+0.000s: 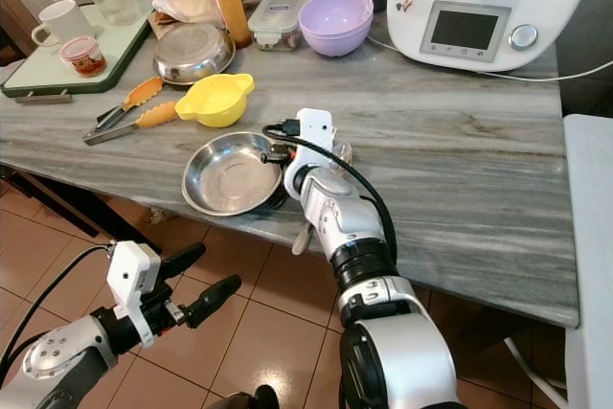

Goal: Setting the table

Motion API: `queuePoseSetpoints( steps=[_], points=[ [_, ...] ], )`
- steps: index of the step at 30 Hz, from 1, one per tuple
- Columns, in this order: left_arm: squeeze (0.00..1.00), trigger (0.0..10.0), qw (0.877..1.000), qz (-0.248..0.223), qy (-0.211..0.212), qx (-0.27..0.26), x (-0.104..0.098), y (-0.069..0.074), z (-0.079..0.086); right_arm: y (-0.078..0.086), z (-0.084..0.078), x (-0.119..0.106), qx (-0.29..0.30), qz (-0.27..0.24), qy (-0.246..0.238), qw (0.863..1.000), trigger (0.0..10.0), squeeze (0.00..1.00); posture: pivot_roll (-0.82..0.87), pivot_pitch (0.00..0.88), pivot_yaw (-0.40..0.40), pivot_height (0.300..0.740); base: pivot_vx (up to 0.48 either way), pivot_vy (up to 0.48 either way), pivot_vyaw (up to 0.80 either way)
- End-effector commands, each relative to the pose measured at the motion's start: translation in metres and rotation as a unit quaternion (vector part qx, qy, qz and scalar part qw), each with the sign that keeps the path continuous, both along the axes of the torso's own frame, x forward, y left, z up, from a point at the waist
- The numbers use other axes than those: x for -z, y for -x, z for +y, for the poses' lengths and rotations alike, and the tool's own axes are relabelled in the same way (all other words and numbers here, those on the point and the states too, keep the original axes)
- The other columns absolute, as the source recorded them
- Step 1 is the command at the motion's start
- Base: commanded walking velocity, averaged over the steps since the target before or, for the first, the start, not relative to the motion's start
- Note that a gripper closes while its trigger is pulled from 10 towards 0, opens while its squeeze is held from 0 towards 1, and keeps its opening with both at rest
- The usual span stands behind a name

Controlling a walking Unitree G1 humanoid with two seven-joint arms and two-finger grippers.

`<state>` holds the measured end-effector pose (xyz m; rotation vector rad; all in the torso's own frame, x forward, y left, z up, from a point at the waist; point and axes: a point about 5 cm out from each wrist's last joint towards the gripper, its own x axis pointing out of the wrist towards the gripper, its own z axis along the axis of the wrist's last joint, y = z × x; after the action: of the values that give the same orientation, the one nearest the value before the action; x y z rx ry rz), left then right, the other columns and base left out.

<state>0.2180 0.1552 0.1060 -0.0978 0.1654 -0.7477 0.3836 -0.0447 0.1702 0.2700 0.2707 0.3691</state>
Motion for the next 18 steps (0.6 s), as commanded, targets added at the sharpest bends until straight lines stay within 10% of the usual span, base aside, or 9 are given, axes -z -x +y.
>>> queuePoseSetpoints(
  steps=[1, 8, 9, 13, 14, 18],
  points=[
    [0.0, 10.0, 1.0, 0.002, -0.013, -0.008, 0.0009, 0.0008, 0.0069, 0.0021, 0.0039, 0.0001, 0.003, 0.003, 0.002, 1.0, 10.0, 0.0, -0.1, 0.177, 0.142, 0.74, 0.0, 0.0, 0.0],
    [0.0, 10.0, 1.0, 0.002, -0.015, -0.008, 0.0007, 0.001, 0.0082, 0.0007, -0.0004, -0.0023, 0.021, -0.005, 0.003, 1.0, 10.0, 0.0, -0.09, 0.178, 0.146, 0.74, 0.0, 0.0, 0.0],
    [0.0, 10.0, 1.0, 0.002, -0.015, -0.008, 0.0007, 0.0014, 0.0086, 0.0011, -0.0004, -0.001, 0.022, -0.003, 0.002, 1.0, 10.0, 0.56, -0.09, 0.179, 0.147, 0.74, 0.0, 0.0, 0.0],
    [0.0, 10.0, 1.0, 0.003, -0.016, -0.008, 0.0009, 0.0017, 0.0089, 0.0012, -0.0005, -0.0011, 0.028, -0.006, -0.002, 1.0, 10.0, 0.65, -0.09, 0.182, 0.15, 0.74, 0.0, 0.0, 0.0],
    [0.0, 10.0, 1.0, 0.003, -0.016, -0.008, 0.0008, 0.002, 0.0092, 0.0008, -0.0011, -0.0024, 0.035, -0.009, -0.008, 0.999, 10.0, 0.83, -0.09, 0.184, 0.151, 0.74, 0.0, 0.0, 0.0],
    [0.0, 10.0, 1.0, 0.003, -0.019, -0.007, 0.0008, 0.0024, 0.0095, -0.001, -0.0043, -0.0042, 0.054, -0.019, -0.016, 0.998, 10.0, 0.74, -0.09, 0.186, 0.153, 0.74, 0.0, 0.0, 0.0]
  ],
)
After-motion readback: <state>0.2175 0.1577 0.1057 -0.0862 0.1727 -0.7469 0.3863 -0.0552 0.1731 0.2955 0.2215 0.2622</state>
